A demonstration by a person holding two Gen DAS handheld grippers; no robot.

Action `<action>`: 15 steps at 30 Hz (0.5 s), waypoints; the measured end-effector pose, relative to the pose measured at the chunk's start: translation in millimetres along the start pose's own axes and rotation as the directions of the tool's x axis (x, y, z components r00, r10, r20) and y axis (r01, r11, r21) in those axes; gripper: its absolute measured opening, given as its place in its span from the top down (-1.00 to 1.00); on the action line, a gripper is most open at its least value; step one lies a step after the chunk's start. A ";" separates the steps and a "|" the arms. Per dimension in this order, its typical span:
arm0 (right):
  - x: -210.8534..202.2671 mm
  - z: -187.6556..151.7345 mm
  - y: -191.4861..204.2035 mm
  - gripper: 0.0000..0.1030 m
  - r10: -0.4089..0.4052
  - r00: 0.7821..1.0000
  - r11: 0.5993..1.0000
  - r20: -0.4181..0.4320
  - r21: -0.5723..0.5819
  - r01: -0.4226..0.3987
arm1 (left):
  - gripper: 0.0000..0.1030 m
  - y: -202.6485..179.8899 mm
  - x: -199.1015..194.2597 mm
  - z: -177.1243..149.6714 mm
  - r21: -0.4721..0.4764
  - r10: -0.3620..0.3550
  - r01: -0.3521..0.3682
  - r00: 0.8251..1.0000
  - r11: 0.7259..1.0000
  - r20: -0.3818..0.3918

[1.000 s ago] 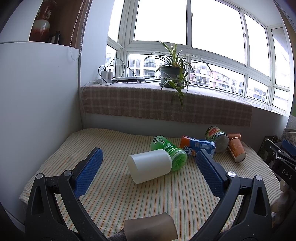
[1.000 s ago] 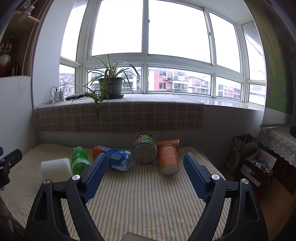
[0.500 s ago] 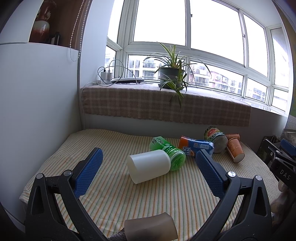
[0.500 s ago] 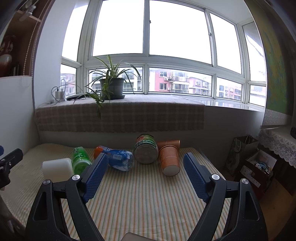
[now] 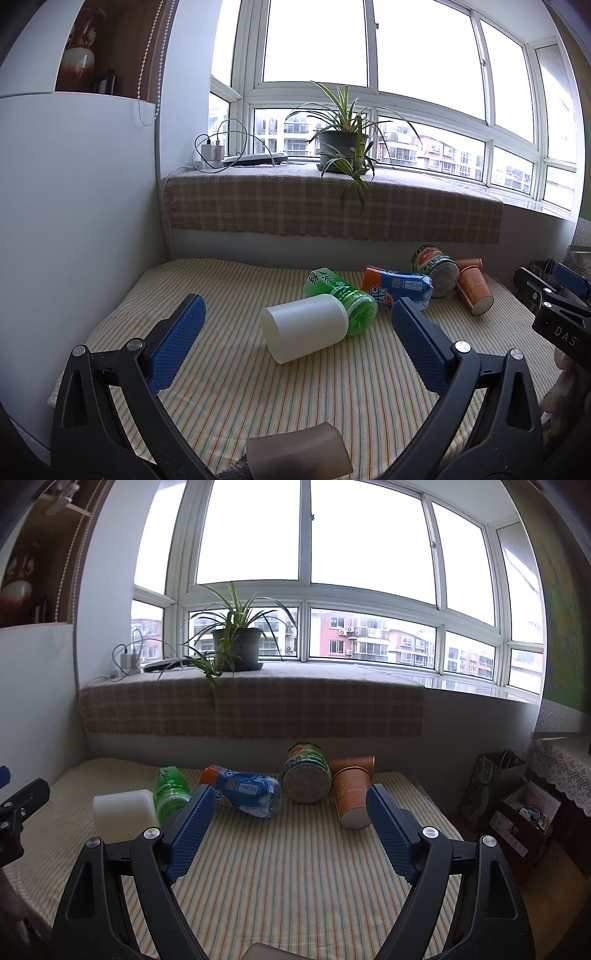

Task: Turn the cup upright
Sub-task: 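Reach the right gripper to the green tea bottle and close on it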

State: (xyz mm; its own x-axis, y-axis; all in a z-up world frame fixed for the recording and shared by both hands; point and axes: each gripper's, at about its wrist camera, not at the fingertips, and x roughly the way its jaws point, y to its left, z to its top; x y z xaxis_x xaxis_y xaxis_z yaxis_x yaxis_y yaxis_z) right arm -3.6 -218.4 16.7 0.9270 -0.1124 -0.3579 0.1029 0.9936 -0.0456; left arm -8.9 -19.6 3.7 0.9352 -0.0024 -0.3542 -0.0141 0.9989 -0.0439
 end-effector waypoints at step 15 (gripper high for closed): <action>119.2 31.5 52.3 -0.62 0.398 0.846 0.912 -0.354 0.054 -0.407 | -0.98 54.0 -6.7 -12.9 -0.068 0.084 -0.087 0.996 0.994 -0.042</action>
State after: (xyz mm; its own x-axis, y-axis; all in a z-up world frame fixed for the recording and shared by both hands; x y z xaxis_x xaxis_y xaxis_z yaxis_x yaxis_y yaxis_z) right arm 123.7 -179.7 1.1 0.6977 0.2987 -0.6511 -0.2636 0.9522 0.1543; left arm -20.5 33.8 -8.4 0.9151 0.0795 -0.3952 -0.1189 0.9900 -0.0761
